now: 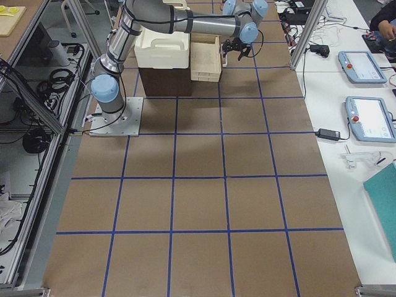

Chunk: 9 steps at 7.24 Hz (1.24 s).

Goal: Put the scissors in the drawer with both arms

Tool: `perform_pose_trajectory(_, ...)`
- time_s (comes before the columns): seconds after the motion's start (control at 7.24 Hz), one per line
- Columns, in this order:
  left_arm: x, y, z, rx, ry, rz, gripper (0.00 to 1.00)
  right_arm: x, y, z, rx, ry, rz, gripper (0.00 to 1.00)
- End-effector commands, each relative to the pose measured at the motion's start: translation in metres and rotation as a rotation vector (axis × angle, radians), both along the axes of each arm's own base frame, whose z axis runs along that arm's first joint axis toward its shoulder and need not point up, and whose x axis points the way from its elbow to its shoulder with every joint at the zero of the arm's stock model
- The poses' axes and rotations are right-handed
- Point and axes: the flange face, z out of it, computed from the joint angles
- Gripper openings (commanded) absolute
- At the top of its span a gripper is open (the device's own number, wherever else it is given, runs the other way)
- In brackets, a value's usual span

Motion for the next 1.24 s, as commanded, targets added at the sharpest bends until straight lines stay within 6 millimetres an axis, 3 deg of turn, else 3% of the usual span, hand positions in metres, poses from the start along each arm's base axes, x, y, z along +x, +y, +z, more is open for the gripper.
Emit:
perform_pose_trajectory(0.0,-0.004,0.003,0.005,0.005,0.012,0.042,0.0,0.0,0.001,0.015,-0.03,-0.005,-0.001,1.0)
perform_pose_trajectory(0.14,-0.019,0.005,0.011,0.004,0.014,0.059,0.0,-0.001,0.002,0.031,-0.066,-0.012,-0.001,1.0)
perform_pose_trajectory(0.55,-0.099,0.017,0.034,0.007,0.02,0.164,0.0,-0.01,0.018,0.1,-0.197,0.028,-0.01,1.0)
perform_pose_trajectory(0.83,-0.153,0.028,0.045,-0.001,0.033,0.217,0.0,-0.025,0.051,0.143,-0.257,0.093,-0.029,1.0)
perform_pose_trajectory(1.11,-0.202,0.038,0.039,0.02,0.038,0.28,0.0,-0.055,0.091,0.184,-0.29,0.114,-0.277,1.0)
